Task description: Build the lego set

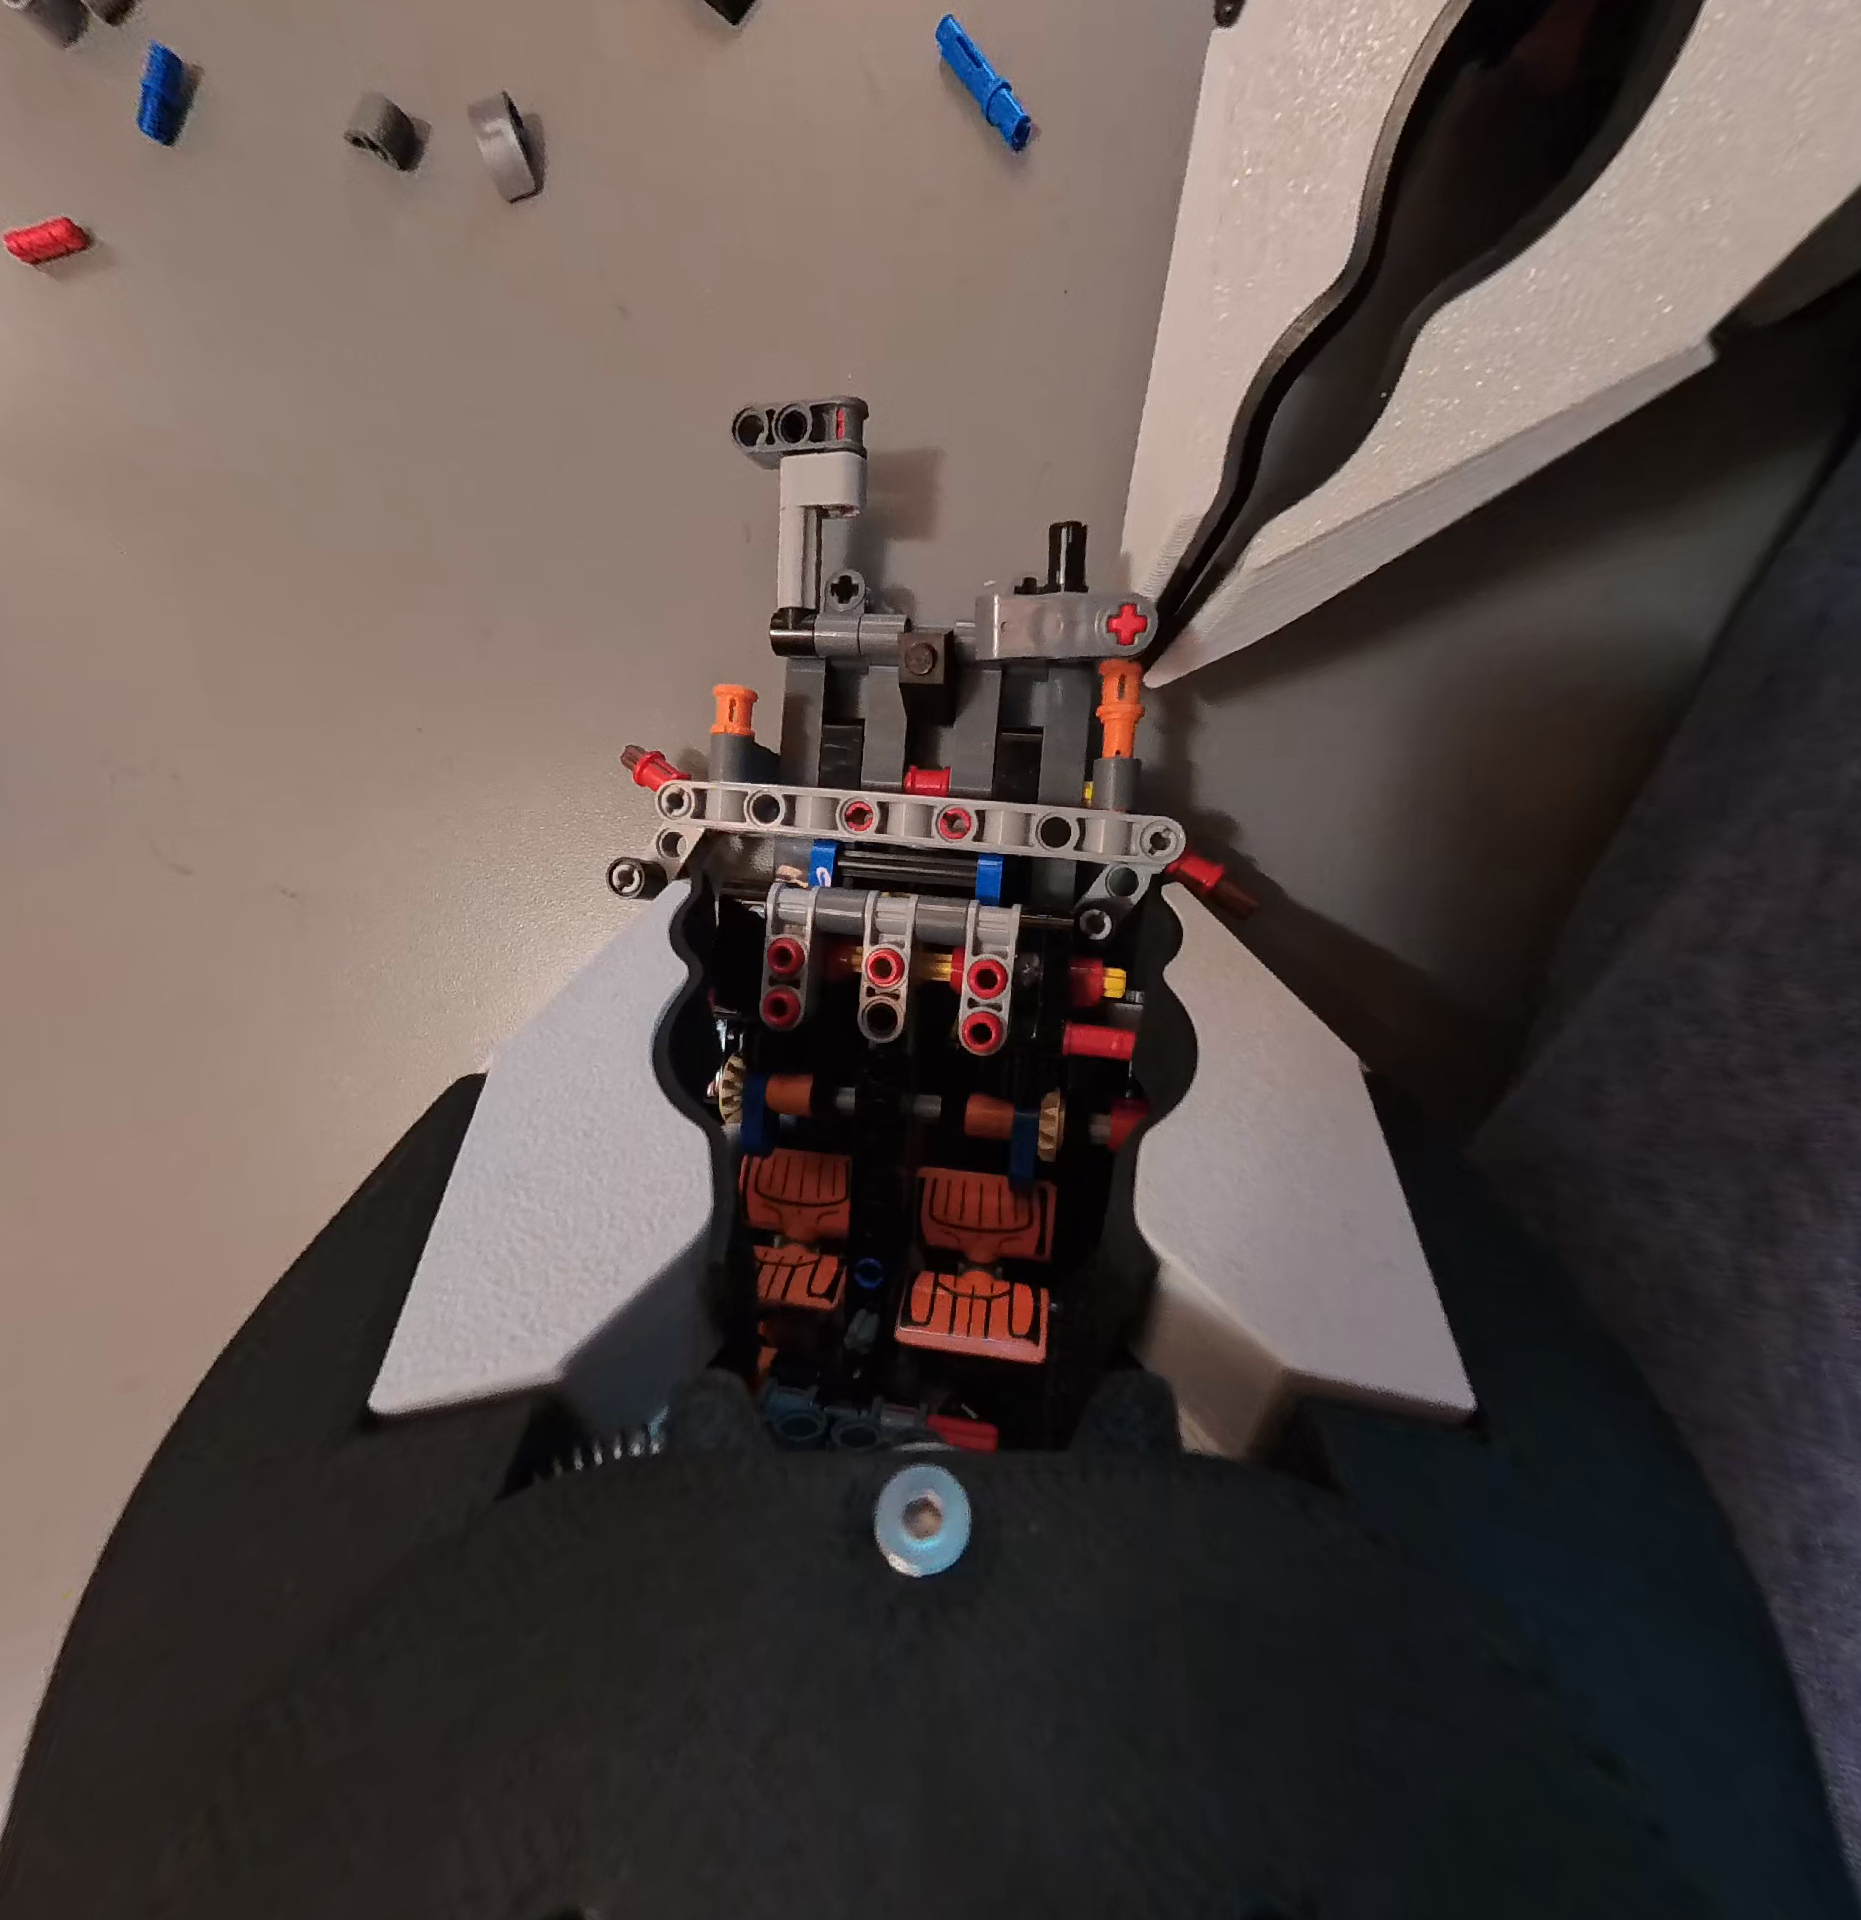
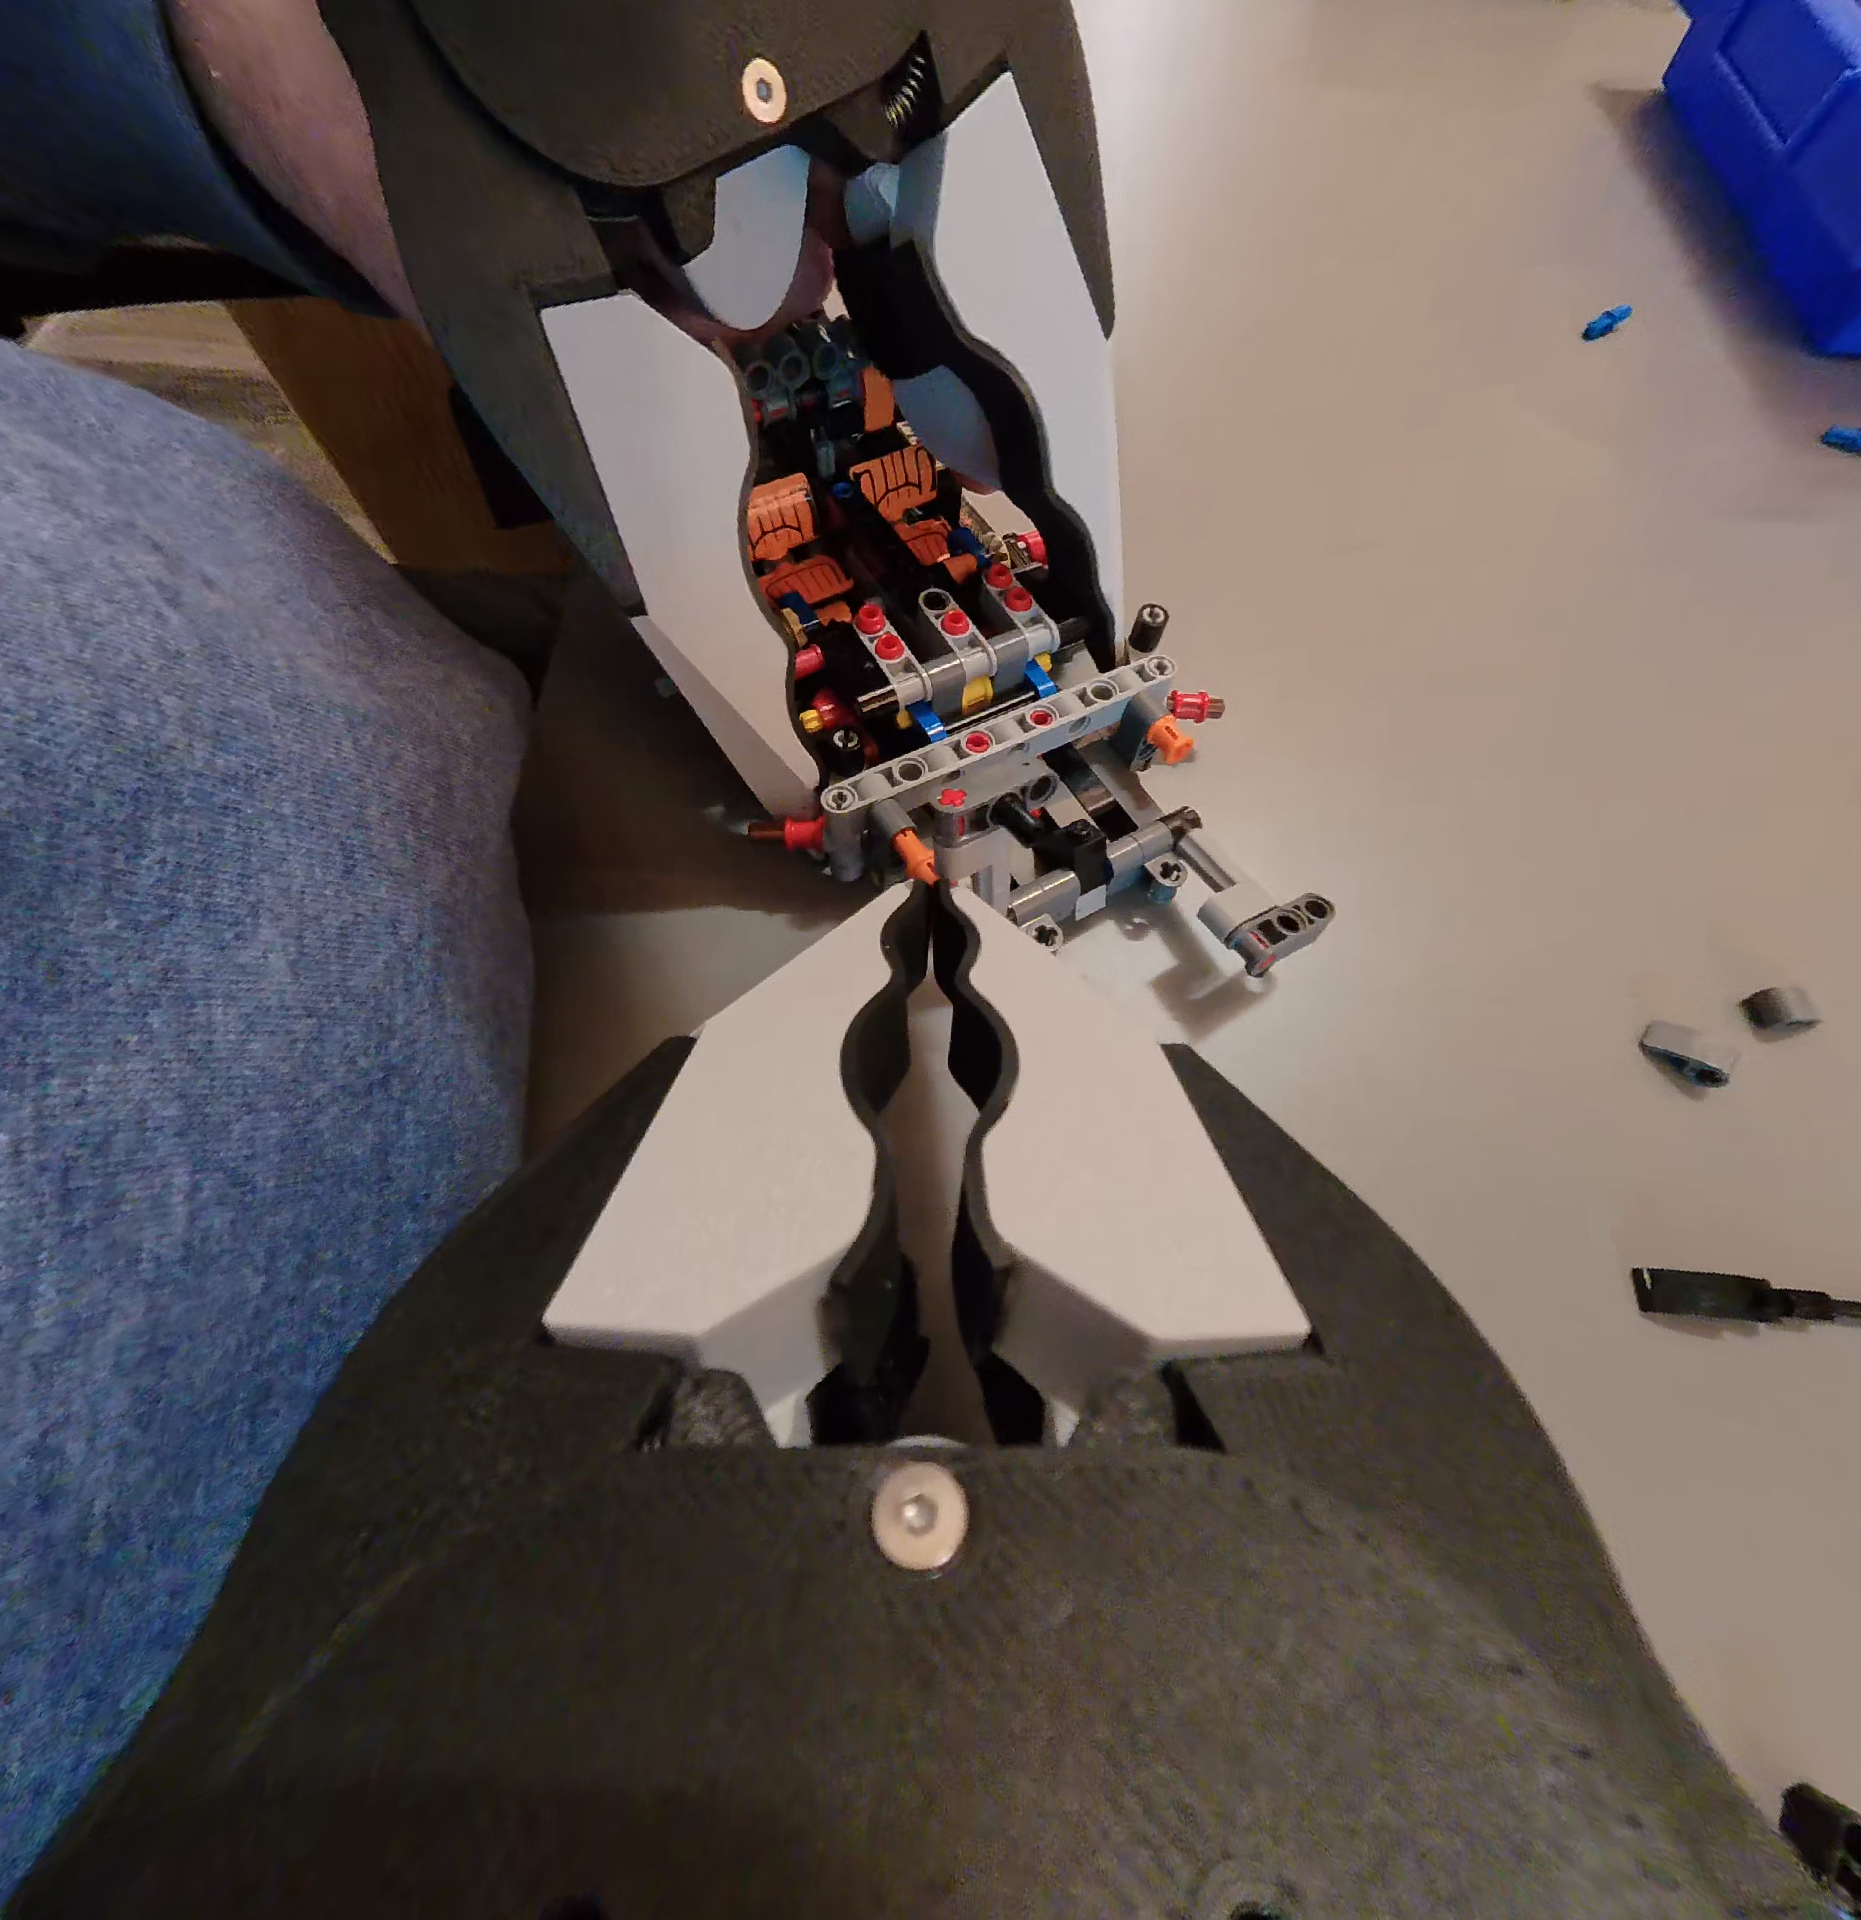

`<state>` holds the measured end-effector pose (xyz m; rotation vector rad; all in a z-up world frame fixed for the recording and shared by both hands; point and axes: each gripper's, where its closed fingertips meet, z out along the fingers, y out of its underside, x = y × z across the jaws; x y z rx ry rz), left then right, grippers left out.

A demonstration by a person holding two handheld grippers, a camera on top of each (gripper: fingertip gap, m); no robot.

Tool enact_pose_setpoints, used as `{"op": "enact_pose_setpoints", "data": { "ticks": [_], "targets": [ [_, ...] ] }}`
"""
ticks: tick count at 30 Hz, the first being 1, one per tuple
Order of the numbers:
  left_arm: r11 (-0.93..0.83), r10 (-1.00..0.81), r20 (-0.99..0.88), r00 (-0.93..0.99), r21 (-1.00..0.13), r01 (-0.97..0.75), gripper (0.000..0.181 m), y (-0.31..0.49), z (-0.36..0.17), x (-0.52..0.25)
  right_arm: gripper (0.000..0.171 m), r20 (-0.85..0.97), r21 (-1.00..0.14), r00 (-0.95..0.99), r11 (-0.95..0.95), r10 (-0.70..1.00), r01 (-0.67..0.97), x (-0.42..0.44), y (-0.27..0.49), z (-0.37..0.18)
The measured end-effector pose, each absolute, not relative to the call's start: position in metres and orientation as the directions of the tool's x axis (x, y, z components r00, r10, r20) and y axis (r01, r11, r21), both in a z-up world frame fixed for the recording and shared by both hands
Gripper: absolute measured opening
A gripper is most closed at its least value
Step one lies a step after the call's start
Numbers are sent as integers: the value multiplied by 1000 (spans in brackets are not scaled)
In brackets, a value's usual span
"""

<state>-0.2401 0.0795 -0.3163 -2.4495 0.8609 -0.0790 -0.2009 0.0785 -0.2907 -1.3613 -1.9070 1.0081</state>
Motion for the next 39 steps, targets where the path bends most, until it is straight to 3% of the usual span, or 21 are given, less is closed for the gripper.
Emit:
{"op": "enact_pose_setpoints", "data": {
  "ticks": [20, 34, 39],
  "targets": [
    [-629, -618, -117, 777, -519, -579, 77, 74, -316, -239, 0, 157, -828, -356, 320, 921, 461, -198, 68, -292],
    [-617, -617, -136, 775, -528, -584, 77, 74, -316, -238, 2, 160, -846, -350, 311, 923, 432, -192, 70, -285],
    [-620, -615, -133, 777, -527, -581, 78, 74, -316, -238, 0, 313, -817, -413, 464, 855, 342, -195, 56, -281]
  ]
}}
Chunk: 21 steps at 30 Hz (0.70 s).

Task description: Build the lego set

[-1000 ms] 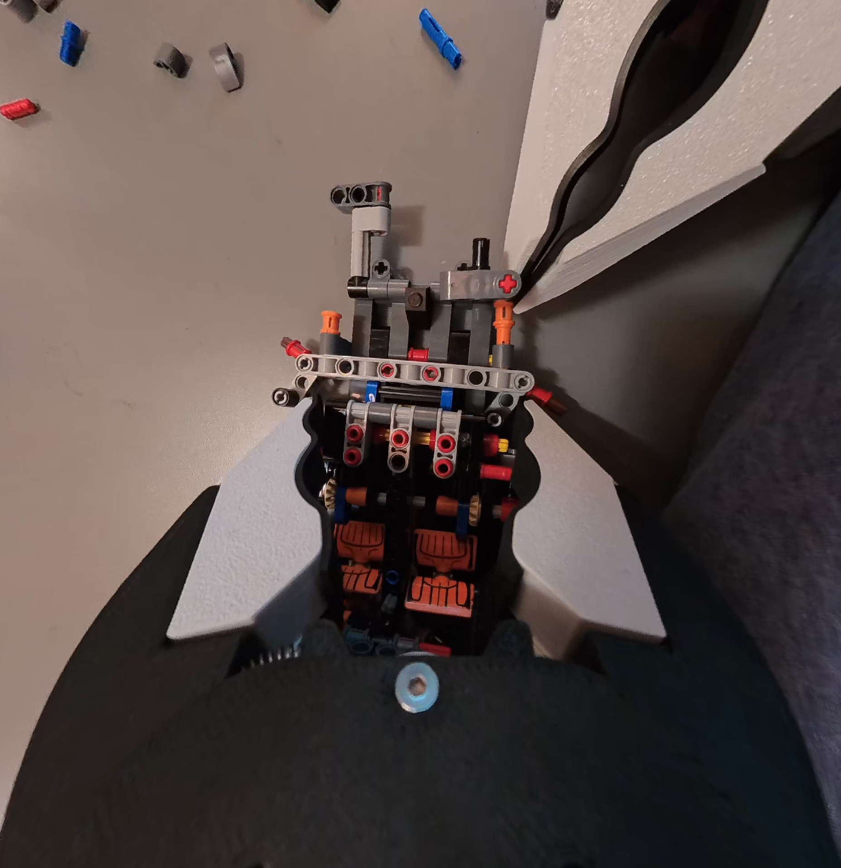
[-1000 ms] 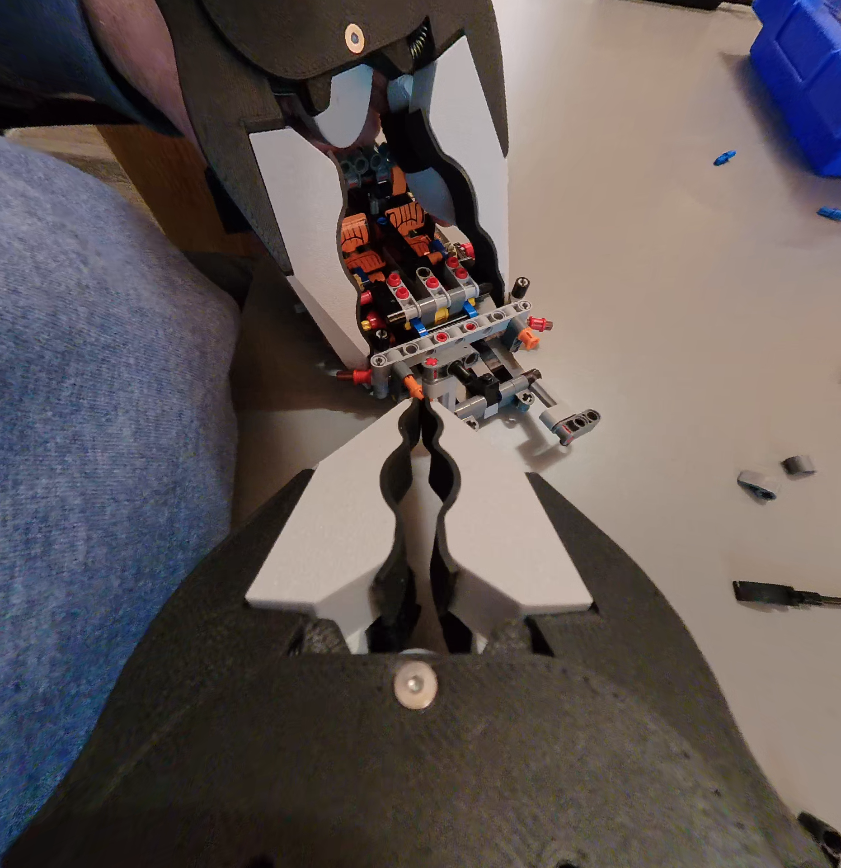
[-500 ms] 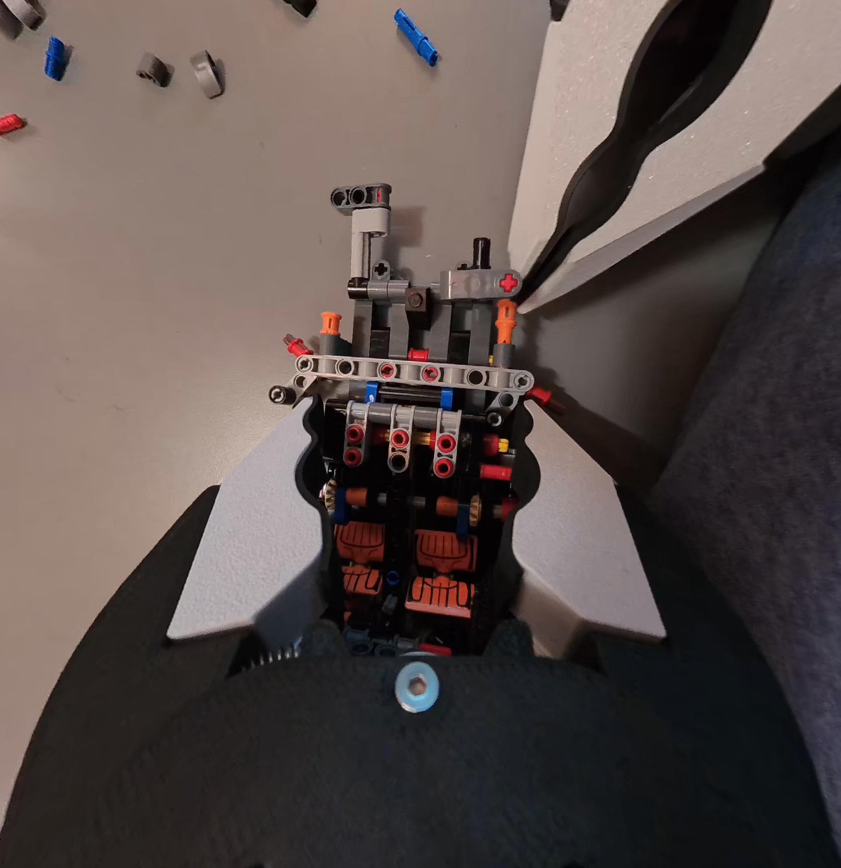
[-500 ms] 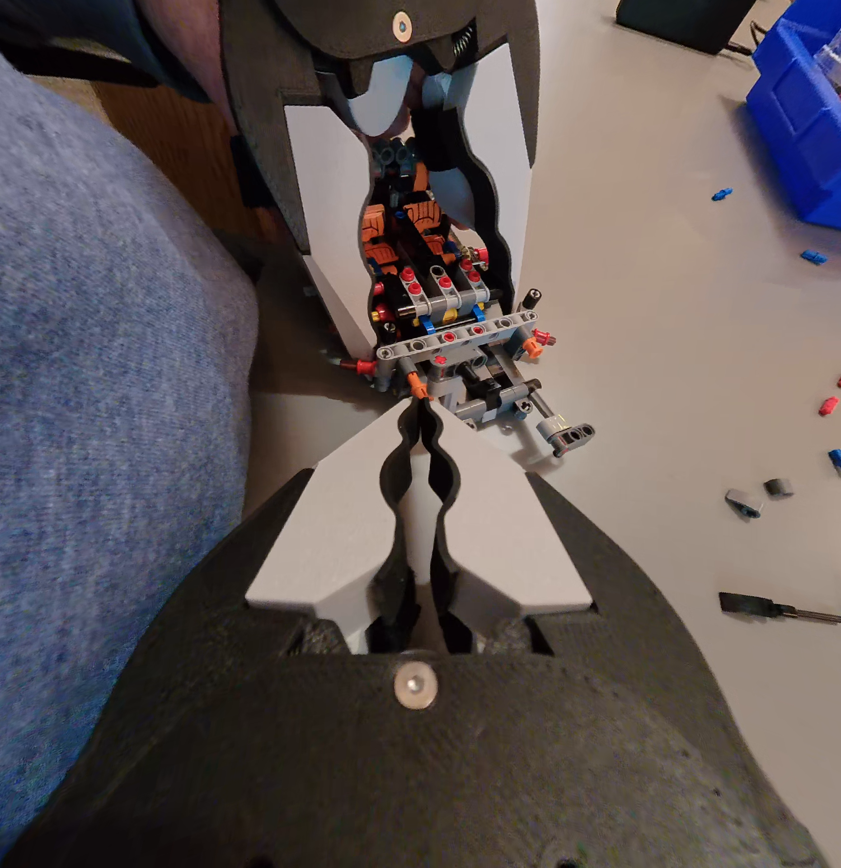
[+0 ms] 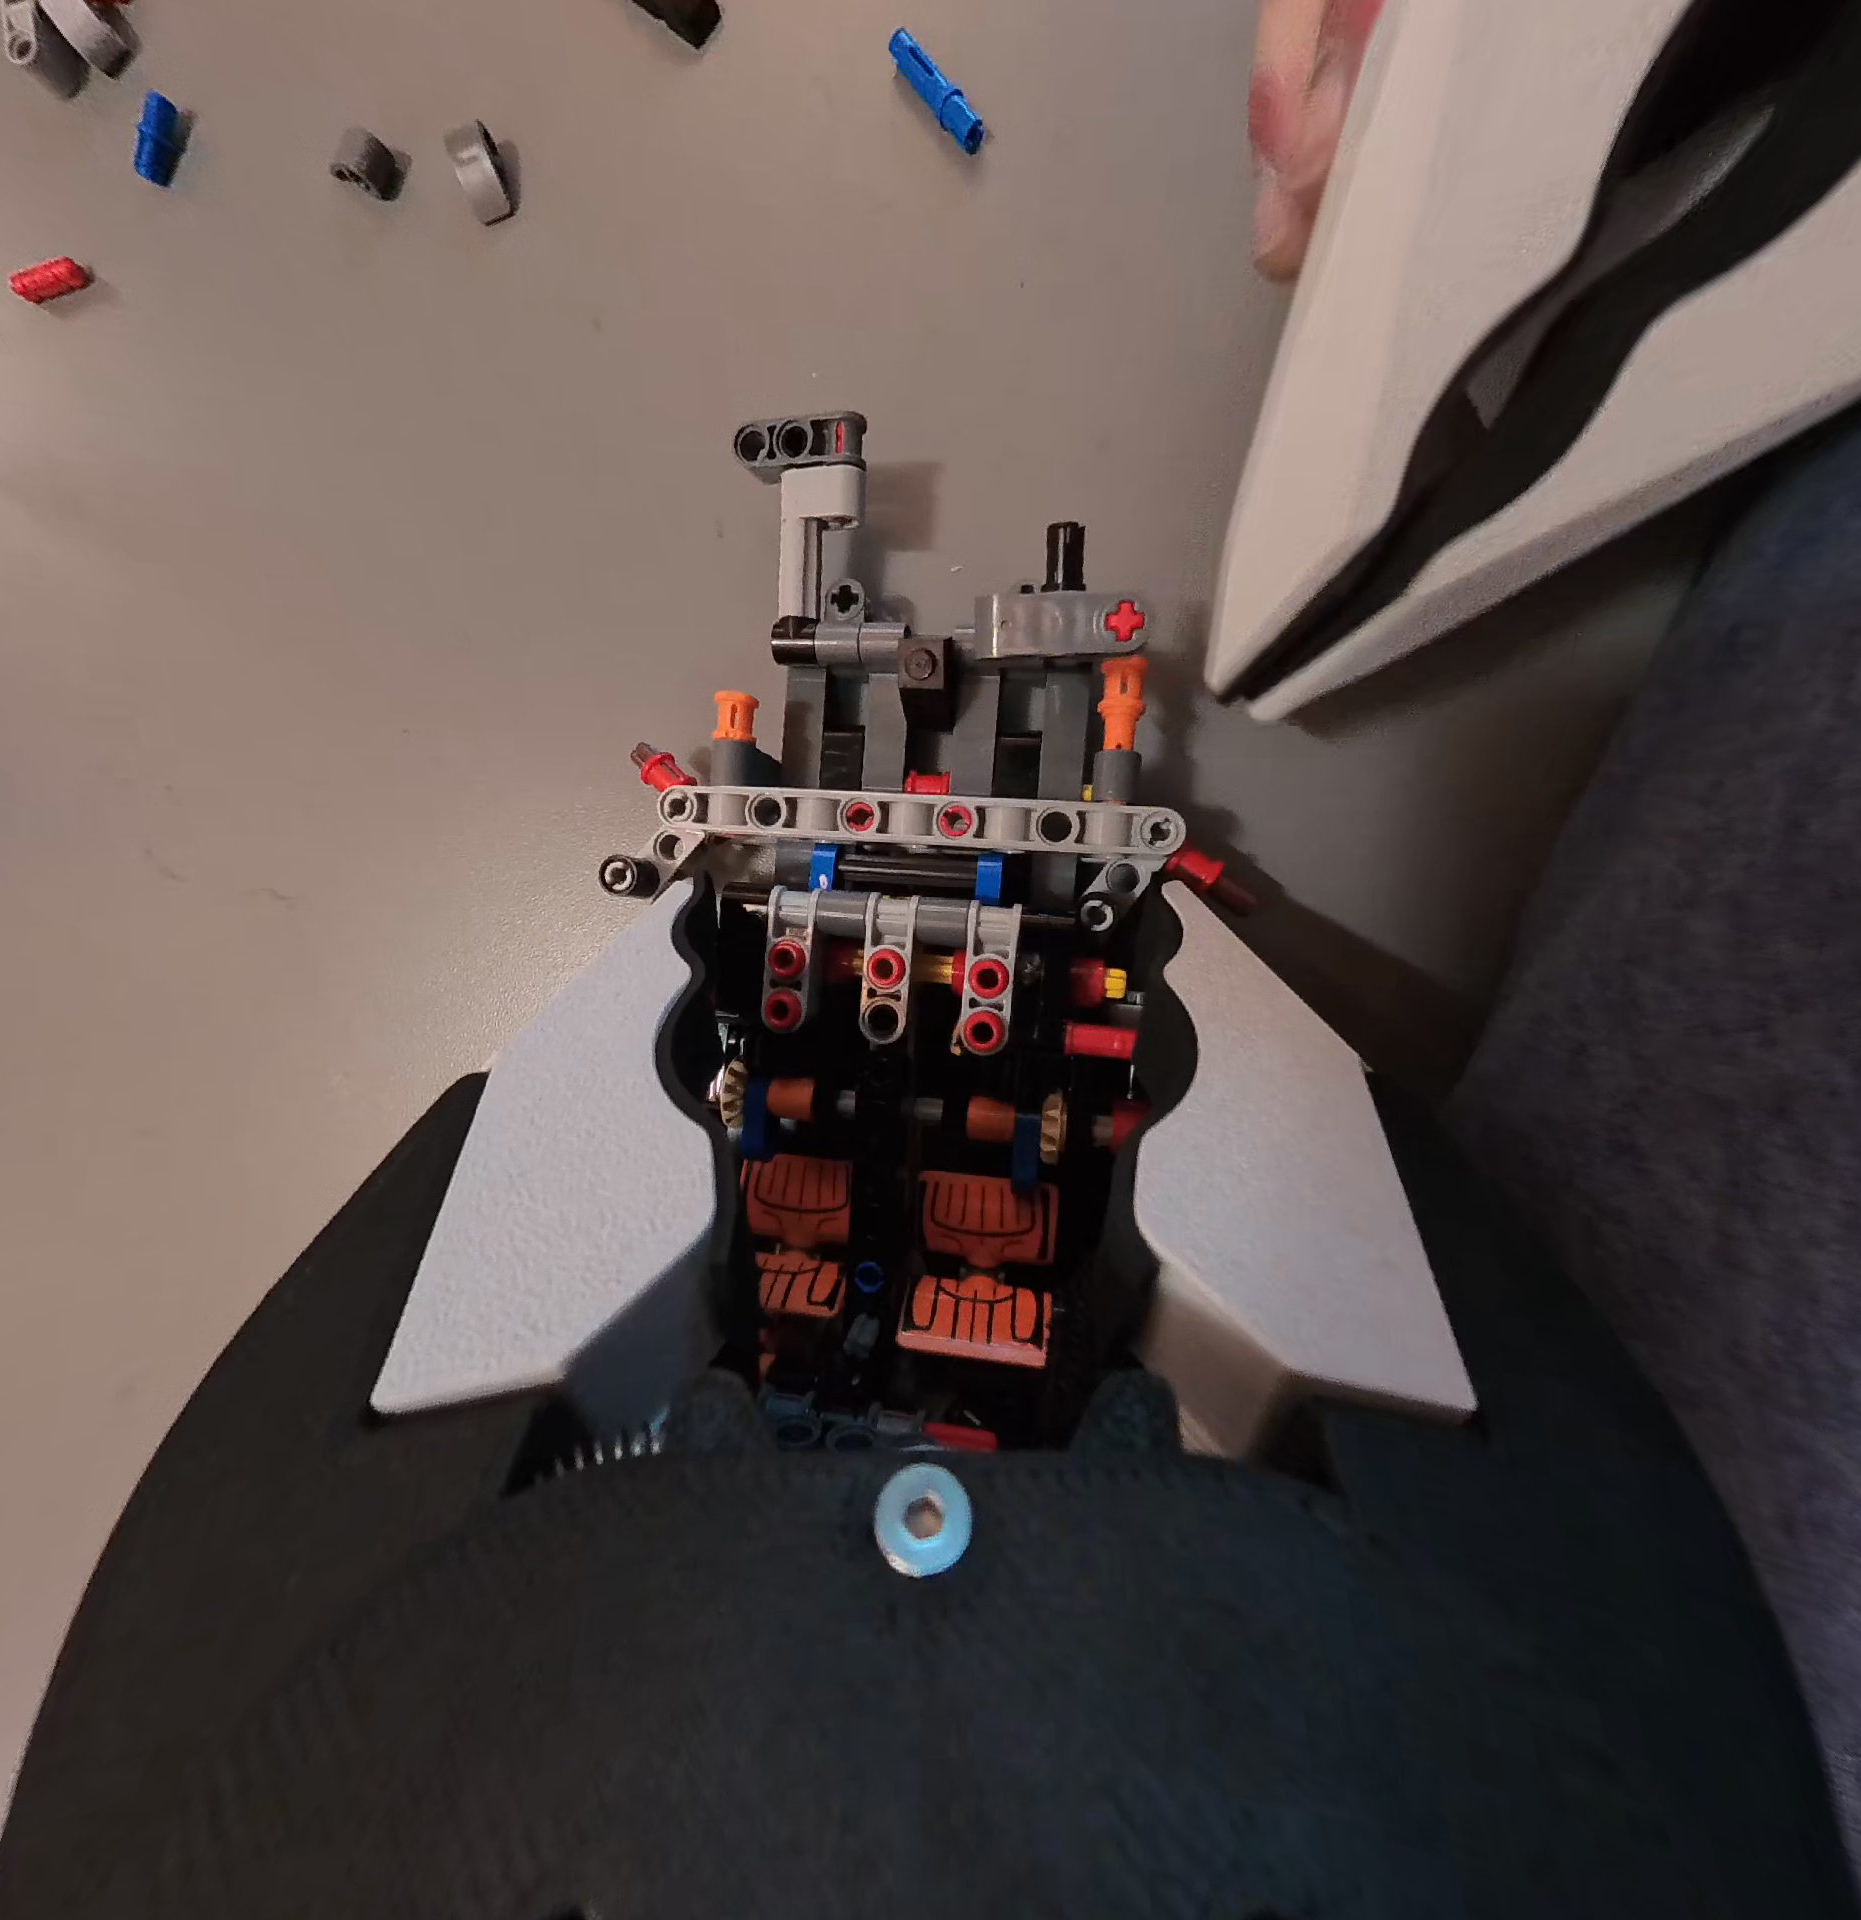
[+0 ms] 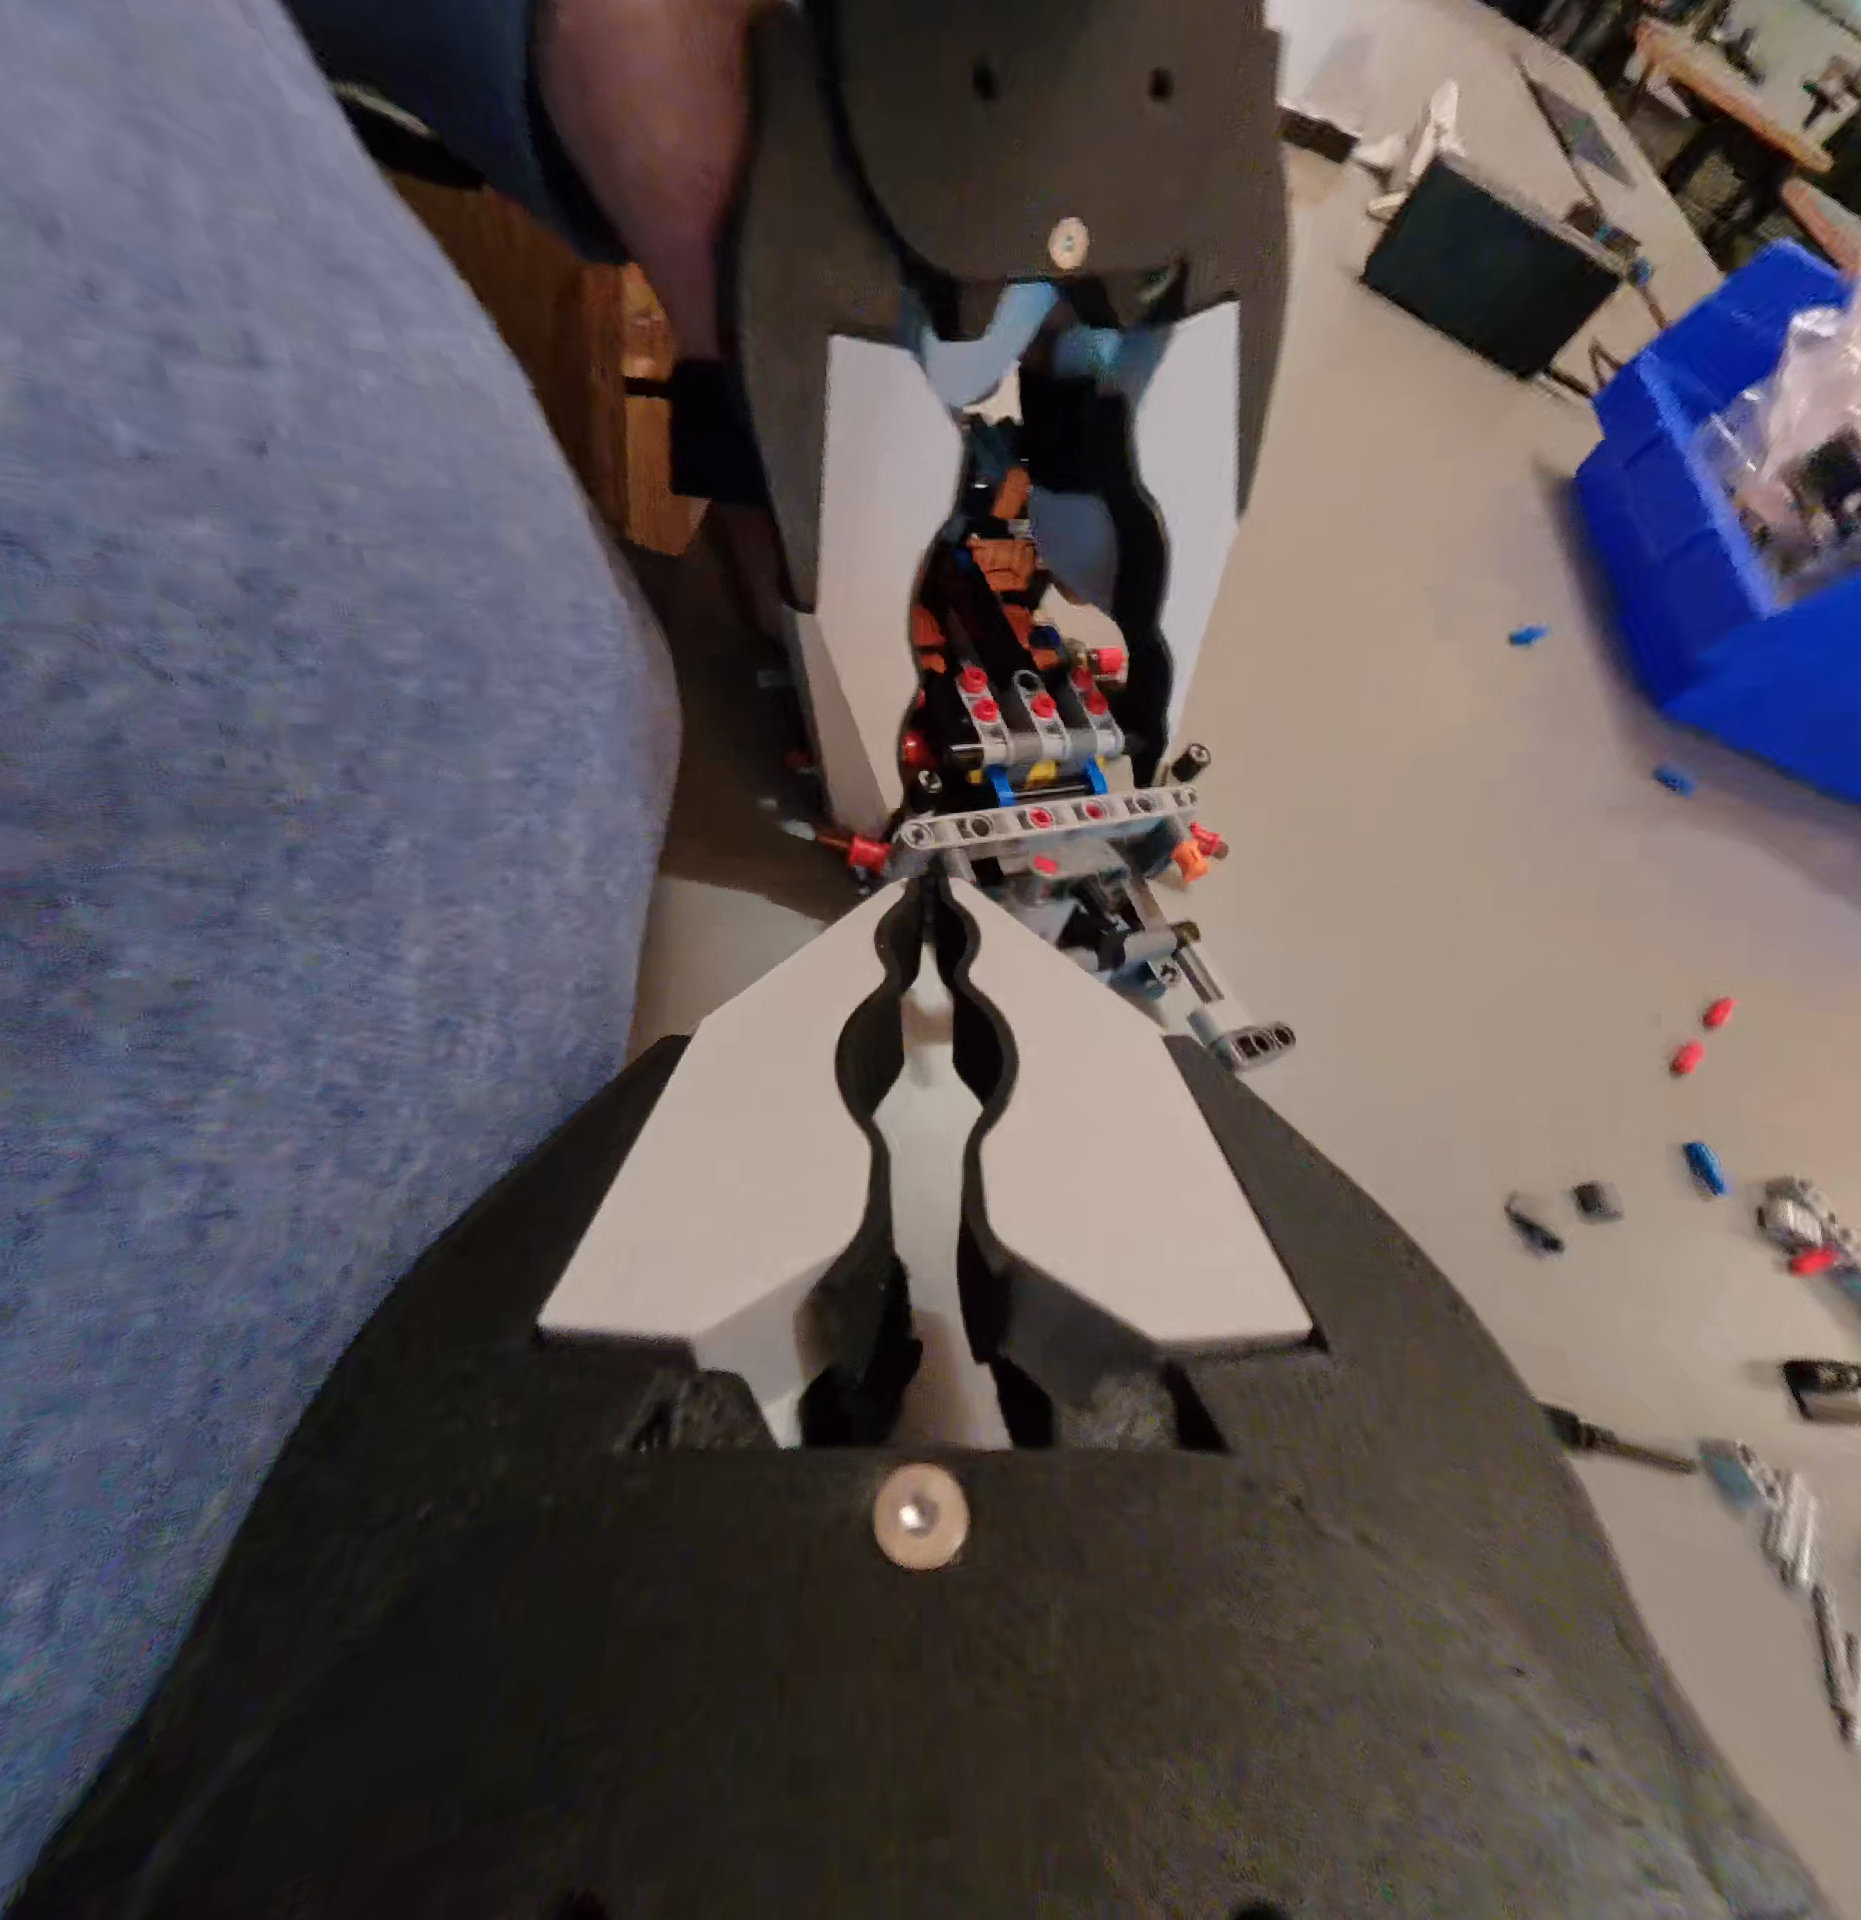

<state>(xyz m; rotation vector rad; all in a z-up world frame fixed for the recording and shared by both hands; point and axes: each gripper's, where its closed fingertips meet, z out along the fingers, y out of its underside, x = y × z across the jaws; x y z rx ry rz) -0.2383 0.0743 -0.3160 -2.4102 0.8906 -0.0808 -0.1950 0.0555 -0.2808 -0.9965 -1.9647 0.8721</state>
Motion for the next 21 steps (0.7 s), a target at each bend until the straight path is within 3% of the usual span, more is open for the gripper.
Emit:
{"op": "enact_pose_setpoints", "data": {
  "ticks": [8, 21],
  "targets": [
    [-610, -626, -136, 768, -529, -591, 78, 73, -316, -232, 0, 407, -764, -423, 556, 810, 328, -202, 52, -291],
    [-607, -626, -139, 767, -530, -592, 77, 74, -316, -232, 0, 382, -781, -416, 529, 825, 332, -205, 55, -290]
  ]
}}
